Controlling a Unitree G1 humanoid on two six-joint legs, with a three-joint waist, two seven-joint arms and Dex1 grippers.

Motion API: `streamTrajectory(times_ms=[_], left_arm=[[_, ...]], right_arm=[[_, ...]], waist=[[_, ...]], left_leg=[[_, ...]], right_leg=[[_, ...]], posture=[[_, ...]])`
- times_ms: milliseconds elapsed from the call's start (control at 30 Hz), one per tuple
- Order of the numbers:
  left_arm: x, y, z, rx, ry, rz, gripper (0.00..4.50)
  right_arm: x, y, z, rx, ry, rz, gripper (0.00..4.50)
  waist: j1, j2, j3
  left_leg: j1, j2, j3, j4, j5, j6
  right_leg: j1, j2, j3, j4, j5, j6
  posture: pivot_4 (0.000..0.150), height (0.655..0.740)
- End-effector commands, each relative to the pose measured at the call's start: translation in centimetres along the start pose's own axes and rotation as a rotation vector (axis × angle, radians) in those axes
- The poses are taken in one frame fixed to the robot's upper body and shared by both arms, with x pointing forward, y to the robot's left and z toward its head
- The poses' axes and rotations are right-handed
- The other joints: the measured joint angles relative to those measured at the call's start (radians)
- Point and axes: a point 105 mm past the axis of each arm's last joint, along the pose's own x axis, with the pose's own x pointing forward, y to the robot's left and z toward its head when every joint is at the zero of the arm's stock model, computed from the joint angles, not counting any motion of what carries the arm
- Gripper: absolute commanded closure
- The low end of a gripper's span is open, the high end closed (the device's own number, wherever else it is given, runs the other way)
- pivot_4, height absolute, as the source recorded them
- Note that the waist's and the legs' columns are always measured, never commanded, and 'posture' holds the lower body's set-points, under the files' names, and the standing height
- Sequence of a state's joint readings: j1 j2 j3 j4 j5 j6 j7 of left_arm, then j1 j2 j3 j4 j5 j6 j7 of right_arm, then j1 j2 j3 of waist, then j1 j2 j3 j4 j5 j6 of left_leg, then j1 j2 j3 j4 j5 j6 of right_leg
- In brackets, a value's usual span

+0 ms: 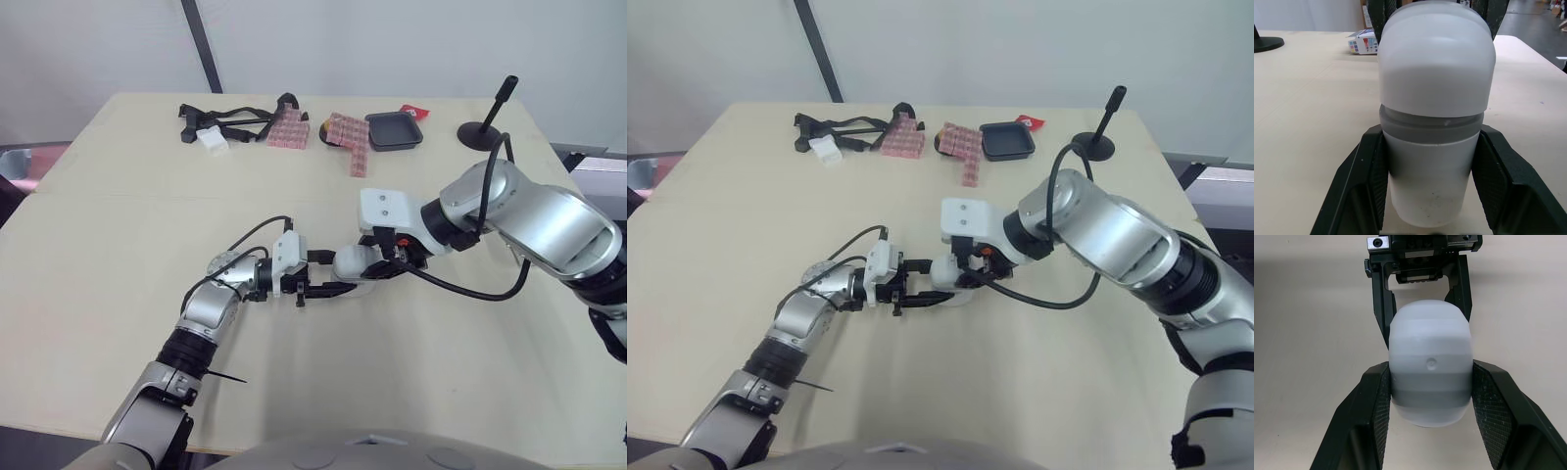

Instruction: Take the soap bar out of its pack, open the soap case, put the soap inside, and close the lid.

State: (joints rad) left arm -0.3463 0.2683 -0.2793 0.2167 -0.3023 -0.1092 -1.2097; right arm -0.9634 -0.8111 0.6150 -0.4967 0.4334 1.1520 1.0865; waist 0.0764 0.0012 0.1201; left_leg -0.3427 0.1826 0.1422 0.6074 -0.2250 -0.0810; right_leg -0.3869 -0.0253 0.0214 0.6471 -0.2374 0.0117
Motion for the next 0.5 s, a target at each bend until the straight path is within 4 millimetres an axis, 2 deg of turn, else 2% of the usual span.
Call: streamTrajectory(times_ms=[33, 133, 200, 367, 500], left_arm=[[0.22, -0.36, 1.05, 0.047, -0.023, -0.024, 2.6], [0.21, -0.38, 1.04, 0.047, -0.021, -0.023, 2.6], [0.19, -0.38, 1.03, 0.047, -0.02, -0.024, 2.6], [0.21, -0.48, 1.06, 0.045, -0.02, -0.025, 2.6], [0.24, -0.47, 1.06, 0.045, -0.02, -0.027, 2.6]], right_arm=[[1.47, 0.06, -1.88, 0.082, 0.049, 0.024, 2.56], [1.51, -0.04, -1.84, 0.085, 0.042, 0.019, 2.56], [1.49, -0.14, -1.73, 0.084, 0.034, 0.016, 1.5], [1.47, -0.15, -1.66, 0.086, 0.03, 0.016, 0.02], [1.36, -0.19, -1.96, 0.088, 0.039, 0.011, 0.02]], waist=[[-0.001, 0.0, 0.0], [-0.004, 0.0, 0.0], [-0.004, -0.001, 0.0], [0.003, 0.001, 0.003], [0.005, 0.001, 0.003]], left_leg=[[0.001, 0.0, 0.001, -0.001, 0.0, 0.0], [0.002, 0.0, 0.001, -0.001, 0.0, 0.0], [0.003, 0.0, 0.002, -0.001, 0.0, 0.0], [-0.009, -0.001, 0.002, -0.001, 0.0, 0.001], [-0.013, 0.0, 0.001, -0.001, 0.0, 0.001]], right_leg=[[0.001, 0.0, 0.0, 0.0, 0.0, 0.0], [0.001, 0.0, 0.001, 0.0, 0.0, 0.0], [0.001, 0.0, 0.001, 0.0, 0.0, 0.0], [-0.008, 0.0, 0.001, 0.0, 0.0, 0.0], [-0.01, 0.002, 0.0, 0.001, 0.0, 0.0]], posture=[[0.15, 0.74], [0.15, 0.74], [0.15, 0.74], [0.15, 0.74], [0.15, 0.74]])
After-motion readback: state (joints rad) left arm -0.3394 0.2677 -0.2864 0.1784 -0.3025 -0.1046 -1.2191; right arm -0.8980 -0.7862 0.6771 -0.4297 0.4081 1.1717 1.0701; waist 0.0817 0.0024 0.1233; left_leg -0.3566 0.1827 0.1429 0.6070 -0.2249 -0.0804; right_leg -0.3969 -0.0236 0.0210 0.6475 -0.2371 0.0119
